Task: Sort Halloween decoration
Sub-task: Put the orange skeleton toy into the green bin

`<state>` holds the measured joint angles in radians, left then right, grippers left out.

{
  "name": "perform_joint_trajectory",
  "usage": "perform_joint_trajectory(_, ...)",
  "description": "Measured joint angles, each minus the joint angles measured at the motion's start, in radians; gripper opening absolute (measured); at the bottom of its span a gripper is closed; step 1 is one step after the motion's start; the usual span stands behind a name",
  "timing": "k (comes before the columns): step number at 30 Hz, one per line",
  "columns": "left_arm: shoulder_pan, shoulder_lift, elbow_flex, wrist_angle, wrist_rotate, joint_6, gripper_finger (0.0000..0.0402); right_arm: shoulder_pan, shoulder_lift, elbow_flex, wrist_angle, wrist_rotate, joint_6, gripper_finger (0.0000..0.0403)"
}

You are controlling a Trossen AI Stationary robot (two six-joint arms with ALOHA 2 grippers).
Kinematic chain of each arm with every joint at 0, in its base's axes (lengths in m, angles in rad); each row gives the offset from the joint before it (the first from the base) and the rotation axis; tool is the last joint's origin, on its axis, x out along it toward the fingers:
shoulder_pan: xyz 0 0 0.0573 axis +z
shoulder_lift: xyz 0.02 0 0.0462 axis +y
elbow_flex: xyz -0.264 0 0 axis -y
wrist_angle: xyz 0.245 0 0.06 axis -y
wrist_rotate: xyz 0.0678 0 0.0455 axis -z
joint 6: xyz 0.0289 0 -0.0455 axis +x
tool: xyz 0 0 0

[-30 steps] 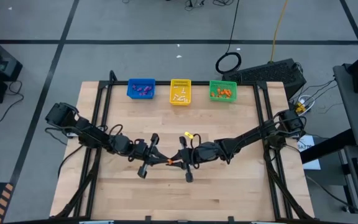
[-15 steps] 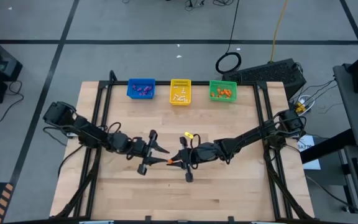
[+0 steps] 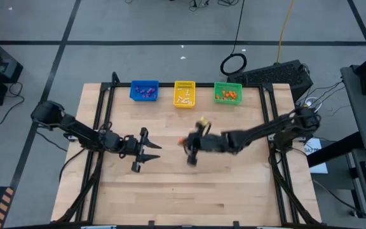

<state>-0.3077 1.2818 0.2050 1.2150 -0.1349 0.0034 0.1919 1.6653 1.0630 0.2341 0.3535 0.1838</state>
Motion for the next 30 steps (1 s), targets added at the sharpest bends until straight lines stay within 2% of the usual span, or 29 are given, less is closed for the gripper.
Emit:
perform_joint_trajectory(2, 0.0, -0.007, -0.019, 0.002, -0.003, -0.015, 0.0161, -0.059, -0.055, 0.0, -0.157, 0.06, 0.042, 0.0017)
perform_joint_trajectory(5, 0.0, -0.007, -0.026, -0.005, -0.004, -0.021, 0.0161, -0.173, -0.126, 0.0, -0.371, 0.097, 0.115, 0.0017)
perform_joint_trajectory(8, 0.0, -0.007, -0.025, -0.005, -0.004, -0.014, 0.0161, -0.313, -0.168, 0.001, -0.563, 0.099, 0.172, 0.0017)
perform_joint_trajectory(12, 0.001, -0.007, -0.025, -0.006, -0.006, 0.006, 0.0161, -0.532, -0.172, 0.0, -0.737, 0.086, 0.191, 0.0017)
perform_joint_trajectory(16, 0.001, -0.007, -0.025, -0.006, -0.012, 0.005, 0.0161, -0.747, -0.144, 0.0, -0.786, -0.01, 0.144, 0.0017)
perform_joint_trajectory(21, 0.001, -0.006, -0.025, -0.024, -0.013, 0.005, 0.0161, -0.926, -0.085, 0.0, -0.774, -0.089, 0.072, 0.0017)
perform_joint_trajectory(25, 0.001, -0.006, -0.025, -0.031, -0.02, 0.003, 0.0161, -1.016, -0.019, 0.0, -0.772, -0.149, 0.053, 0.0017)
perform_joint_trajectory(30, 0.001, -0.006, -0.025, -0.029, -0.032, 0.002, 0.0161, -1.049, 0.05, 0.0, -0.744, -0.176, 0.036, 0.0018)
